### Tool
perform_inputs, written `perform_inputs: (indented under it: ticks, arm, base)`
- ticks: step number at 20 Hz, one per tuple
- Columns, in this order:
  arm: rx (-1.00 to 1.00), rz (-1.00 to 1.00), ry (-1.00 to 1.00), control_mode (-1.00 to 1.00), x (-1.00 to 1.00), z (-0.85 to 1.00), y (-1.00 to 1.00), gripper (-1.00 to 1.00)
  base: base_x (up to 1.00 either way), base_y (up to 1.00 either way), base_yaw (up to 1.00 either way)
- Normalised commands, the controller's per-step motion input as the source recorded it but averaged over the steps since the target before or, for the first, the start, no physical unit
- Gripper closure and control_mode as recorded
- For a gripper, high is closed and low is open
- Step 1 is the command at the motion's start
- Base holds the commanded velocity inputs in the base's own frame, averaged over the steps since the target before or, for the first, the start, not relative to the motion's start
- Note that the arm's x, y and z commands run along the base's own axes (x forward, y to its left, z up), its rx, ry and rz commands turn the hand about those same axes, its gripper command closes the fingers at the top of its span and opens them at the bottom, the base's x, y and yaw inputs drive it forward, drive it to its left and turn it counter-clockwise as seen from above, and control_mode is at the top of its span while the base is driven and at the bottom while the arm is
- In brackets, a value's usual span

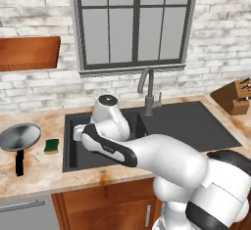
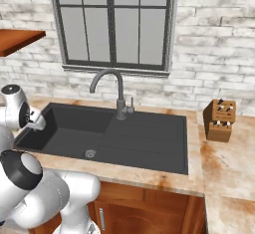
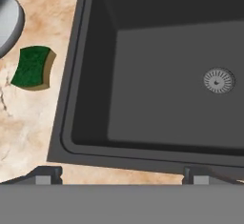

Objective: Pick the pan and sponge and place them into the sink. Then turn on the water.

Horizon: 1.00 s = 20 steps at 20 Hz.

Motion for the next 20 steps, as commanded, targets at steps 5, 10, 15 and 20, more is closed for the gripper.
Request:
perform_inputs:
  ticks: [5,10,15,20]
  arm:
    - [0.0,0.0,0.01,-1.0,0.12,-0.05,0.47,-1.0]
    - [0.0,0.0,0.0,-1.0,0.01,0.0,0.45,-1.0]
    - [0.0,0.01,0.0,-1.0,0.09,0.0,0.42,-1.0]
    - [0.0,0.04,0.0,-1.0,0.04,0.0,0.32,-1.0]
  base:
    - [0.0,0.0,0.0]
    - [0.0,0.0,0.0]
    - [0.0,0.0,0.0]
    - [0.0,0.0,0.0]
